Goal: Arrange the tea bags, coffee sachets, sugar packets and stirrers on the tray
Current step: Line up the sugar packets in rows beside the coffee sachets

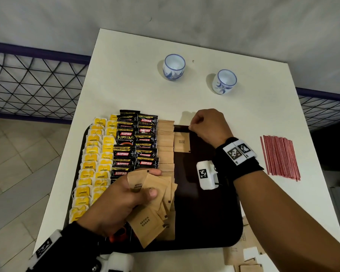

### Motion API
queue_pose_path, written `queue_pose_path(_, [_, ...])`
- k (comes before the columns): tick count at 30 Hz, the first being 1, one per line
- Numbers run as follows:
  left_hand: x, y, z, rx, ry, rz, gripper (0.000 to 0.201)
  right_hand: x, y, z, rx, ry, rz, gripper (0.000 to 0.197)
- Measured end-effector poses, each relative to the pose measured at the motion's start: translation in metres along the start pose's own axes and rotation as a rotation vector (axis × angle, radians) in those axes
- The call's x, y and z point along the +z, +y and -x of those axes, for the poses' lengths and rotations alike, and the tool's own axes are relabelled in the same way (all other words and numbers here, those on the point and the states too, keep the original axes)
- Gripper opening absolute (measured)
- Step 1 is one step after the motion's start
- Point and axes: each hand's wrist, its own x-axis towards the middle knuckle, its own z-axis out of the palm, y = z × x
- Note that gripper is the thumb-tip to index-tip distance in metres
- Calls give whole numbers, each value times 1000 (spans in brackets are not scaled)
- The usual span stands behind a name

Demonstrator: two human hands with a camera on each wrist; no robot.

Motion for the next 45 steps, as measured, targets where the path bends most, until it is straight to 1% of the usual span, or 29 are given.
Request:
queue_pose_path(3, [-1,0,0,-2,-4,-5,46,6,4,12,-41,-125,66,5])
queue_pose_path(5, [0,0,-1,-4,-8,-1,46,14,6,20,-61,-177,92,15])
queue_pose_path(12, [2,-1,-1,-1,-18,2,45,23,15,31,-82,-200,134,45])
queue_pose_path(16, [-1,-2,-1,4,-15,13,50,23,14,34,-86,-223,135,50])
queue_pose_path(19, [1,-3,-1,5,-22,21,46,18,14,35,-56,-235,123,44])
queue_pose_path(23, [0,-4,0,-1,-23,6,45,18,14,42,-3,-260,186,38])
queue_pose_path(27, [-2,-4,0,11,-26,9,42,20,9,46,4,-293,227,23])
queue_pose_path(28, [-1,-4,0,12,-27,9,43,21,9,47,-4,-283,215,26])
queue_pose_path(30, [-1,-4,0,13,-24,4,48,22,10,48,-25,-266,180,44])
queue_pose_path(31, [-1,-4,0,15,-24,1,50,21,10,49,-33,-265,171,49])
queue_pose_path(32, [-1,-3,1,17,-28,-3,51,21,9,50,-39,-264,168,48])
queue_pose_path(35, [0,-3,1,17,-38,-4,51,18,8,50,-7,-292,181,35])
queue_pose_path(37, [0,-2,2,15,-36,1,52,16,7,49,20,-313,187,33])
queue_pose_path(40, [1,0,2,15,-37,1,53,14,7,48,20,-311,171,30])
queue_pose_path(43, [0,3,2,13,-35,2,53,16,6,50,33,-307,91,28])
queue_pose_path(45, [-1,4,3,14,-31,3,53,13,5,52,64,-266,-34,22])
